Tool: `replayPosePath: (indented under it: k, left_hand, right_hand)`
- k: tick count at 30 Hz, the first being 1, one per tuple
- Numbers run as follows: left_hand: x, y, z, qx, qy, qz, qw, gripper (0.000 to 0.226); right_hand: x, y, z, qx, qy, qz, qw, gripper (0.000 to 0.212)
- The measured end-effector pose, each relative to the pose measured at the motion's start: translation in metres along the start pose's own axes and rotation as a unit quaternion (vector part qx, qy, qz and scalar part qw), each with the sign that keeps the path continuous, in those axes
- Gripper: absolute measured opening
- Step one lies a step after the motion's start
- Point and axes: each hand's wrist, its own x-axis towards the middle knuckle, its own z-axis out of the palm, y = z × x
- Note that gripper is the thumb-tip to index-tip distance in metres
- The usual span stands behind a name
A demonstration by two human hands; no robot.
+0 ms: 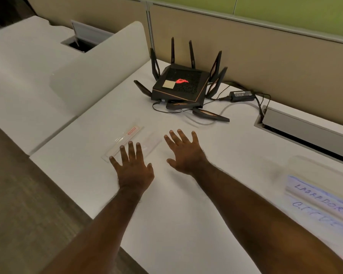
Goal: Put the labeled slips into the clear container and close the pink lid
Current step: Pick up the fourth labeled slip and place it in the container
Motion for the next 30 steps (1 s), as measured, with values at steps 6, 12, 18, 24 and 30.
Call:
replayPosePath:
  k: [6, 12, 18, 24, 30]
  left_hand:
    - [-0.005, -0.034, 0.008, 0.000, -0.032, -0.027, 0.999, 0.081]
    - [-0.007, -0.057, 0.014, -0.004, -0.024, -0.010, 1.000, 0.061]
    - [-0.001, -0.065, 0.019, -0.036, 0.030, -0.014, 0.999, 0.023]
    - [0.009, -0.062, -0.003, -0.169, -0.037, -0.083, 0.981, 0.024]
    - [0.021, -0.049, -0.037, -0.419, -0.132, -0.071, 0.895, 0.025]
  right_hand:
    - [0.024, -0.035, 0.018, -0.011, -0.009, -0.032, 0.999, 0.083]
    - [0.036, -0.053, 0.027, -0.016, -0.020, -0.054, 0.998, 0.080]
    - [0.037, -0.058, 0.033, -0.013, -0.038, -0.052, 0.998, 0.078]
    - [0.039, -0.052, 0.026, 0.003, -0.031, -0.050, 0.998, 0.075]
    - [0.031, -0.027, 0.012, 0.020, 0.022, -0.046, 0.998, 0.077]
